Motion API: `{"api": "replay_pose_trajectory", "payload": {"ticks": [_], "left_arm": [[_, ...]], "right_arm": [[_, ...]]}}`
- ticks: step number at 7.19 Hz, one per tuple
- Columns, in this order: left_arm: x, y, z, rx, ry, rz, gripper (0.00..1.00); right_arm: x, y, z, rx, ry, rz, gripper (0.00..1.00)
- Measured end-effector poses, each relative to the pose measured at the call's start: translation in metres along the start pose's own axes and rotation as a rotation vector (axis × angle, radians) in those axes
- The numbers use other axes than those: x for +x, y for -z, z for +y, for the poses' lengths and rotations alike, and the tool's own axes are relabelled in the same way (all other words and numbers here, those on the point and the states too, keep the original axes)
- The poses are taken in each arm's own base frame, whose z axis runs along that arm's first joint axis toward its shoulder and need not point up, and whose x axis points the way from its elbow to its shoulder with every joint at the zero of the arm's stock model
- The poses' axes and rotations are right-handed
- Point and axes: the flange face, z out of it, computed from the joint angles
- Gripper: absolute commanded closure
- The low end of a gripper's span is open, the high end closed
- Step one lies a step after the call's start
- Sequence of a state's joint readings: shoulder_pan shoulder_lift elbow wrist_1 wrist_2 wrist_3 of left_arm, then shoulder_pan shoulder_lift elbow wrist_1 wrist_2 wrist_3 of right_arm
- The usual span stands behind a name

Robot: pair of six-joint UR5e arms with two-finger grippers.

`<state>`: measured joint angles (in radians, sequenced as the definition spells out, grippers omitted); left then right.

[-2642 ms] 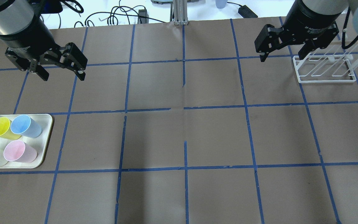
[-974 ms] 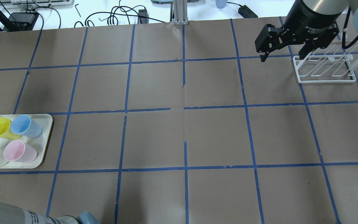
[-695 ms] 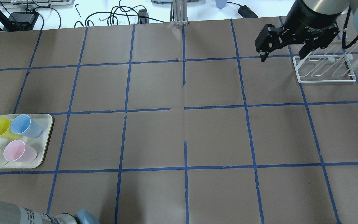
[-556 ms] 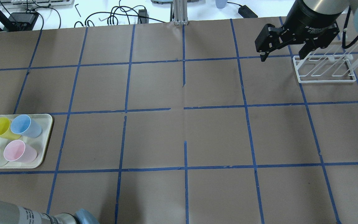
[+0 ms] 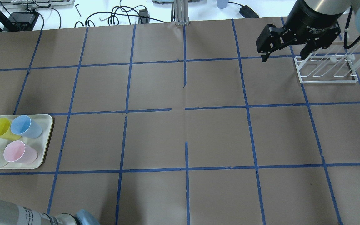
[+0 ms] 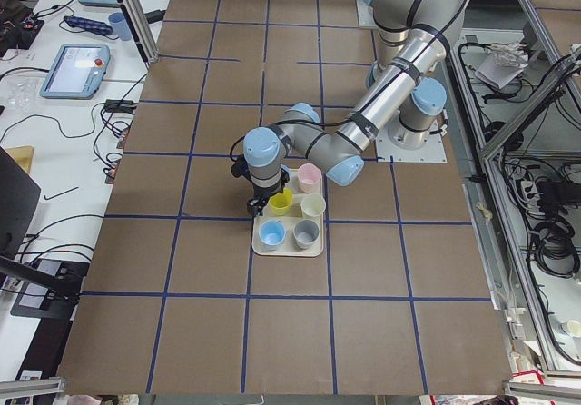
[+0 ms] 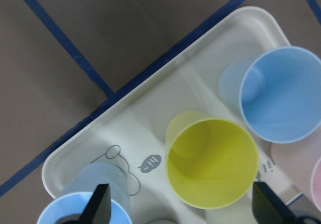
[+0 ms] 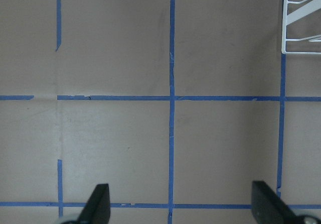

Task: Transfer IKEA cup to right arm and place on rack

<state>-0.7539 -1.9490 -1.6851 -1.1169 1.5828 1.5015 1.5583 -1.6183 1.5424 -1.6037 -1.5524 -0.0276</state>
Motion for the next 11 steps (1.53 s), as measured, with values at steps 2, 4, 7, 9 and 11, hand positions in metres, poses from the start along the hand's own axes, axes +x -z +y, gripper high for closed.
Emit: {"api": "replay_pose_trajectory", "payload": {"ticks": [2,4,7,9,11], "left_arm": [[-0.005,-0.016,0.0,0.001,-0.001,0.011,0.0],[-0.007,-0.028,-0.002,0.005,0.001,0.025,0.09],[-0.002,-0.04,-0.006,-0.002,-0.002,0.038,0.52],[-0.001,-0.041,-0.006,-0.003,-0.009,0.038,0.91],[0.0,-0.041,-0.006,-0.003,-0.011,0.038,1.0]], "right_arm": [[0.0,0.0,0.0,-0.001,0.0,0.0,0.0],[0.0,0.0,0.0,0.0,0.0,0.0,0.0],[0.0,0.0,0.0,0.0,0.0,0.0,0.0],[0.0,0.0,0.0,0.0,0.0,0.0,0.0],[0.0,0.0,0.001,0.0,0.0,0.0,0.0]]}}
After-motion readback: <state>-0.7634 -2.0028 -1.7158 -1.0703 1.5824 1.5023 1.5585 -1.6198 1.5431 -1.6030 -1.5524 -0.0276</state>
